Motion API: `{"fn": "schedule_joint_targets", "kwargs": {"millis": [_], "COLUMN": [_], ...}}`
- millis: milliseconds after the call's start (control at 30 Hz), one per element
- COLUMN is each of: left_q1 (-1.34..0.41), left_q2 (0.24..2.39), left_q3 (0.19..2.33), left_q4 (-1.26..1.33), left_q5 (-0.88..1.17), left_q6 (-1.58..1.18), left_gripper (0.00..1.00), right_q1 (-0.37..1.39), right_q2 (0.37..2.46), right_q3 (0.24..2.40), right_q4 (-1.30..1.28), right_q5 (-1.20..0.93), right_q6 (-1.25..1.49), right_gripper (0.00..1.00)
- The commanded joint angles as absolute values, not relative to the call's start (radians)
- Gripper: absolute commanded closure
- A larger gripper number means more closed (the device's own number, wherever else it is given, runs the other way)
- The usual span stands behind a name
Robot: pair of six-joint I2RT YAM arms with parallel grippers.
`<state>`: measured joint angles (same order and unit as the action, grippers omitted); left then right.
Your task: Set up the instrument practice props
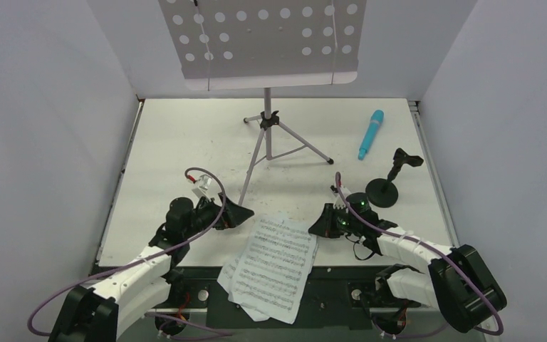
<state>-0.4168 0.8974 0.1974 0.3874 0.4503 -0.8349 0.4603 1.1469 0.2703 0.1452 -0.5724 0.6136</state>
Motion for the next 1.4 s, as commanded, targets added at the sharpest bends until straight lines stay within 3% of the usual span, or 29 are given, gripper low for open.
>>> {"fn": "schedule_joint_targets", "kwargs": {"millis": [0,533,1067,1367], "left_q1": [-0.409,-0.405,-0.405,-0.405], "left_q2": [0.798,0.527,0.462,0.482], "left_q3": [0.149,0.055,0.073,0.173], "left_q4": [0.475,0.536,0.579,0.451], "left_q5": [0.391,0.358,0.414,0.393], "left_q6": [-0.821,-0.752,-0.752,-0.716], "left_gripper": [0.03,0.04,0.03,0.03], "right_q1": [0.47,0.475,0.474,0.475], "right_q2": [1.088,0.852,0.733,0.732], "right_q3": [0.336,0.436,0.486,0.505], "right_q4": [0.145,0.031,0.011,0.003], "right_q5": [-0.572,-0.721,-0.811,-0.816], "right_q6": [0.575,0.433,0.377,0.367], "right_gripper": [0.95,0.95,0.95,0.95]}}
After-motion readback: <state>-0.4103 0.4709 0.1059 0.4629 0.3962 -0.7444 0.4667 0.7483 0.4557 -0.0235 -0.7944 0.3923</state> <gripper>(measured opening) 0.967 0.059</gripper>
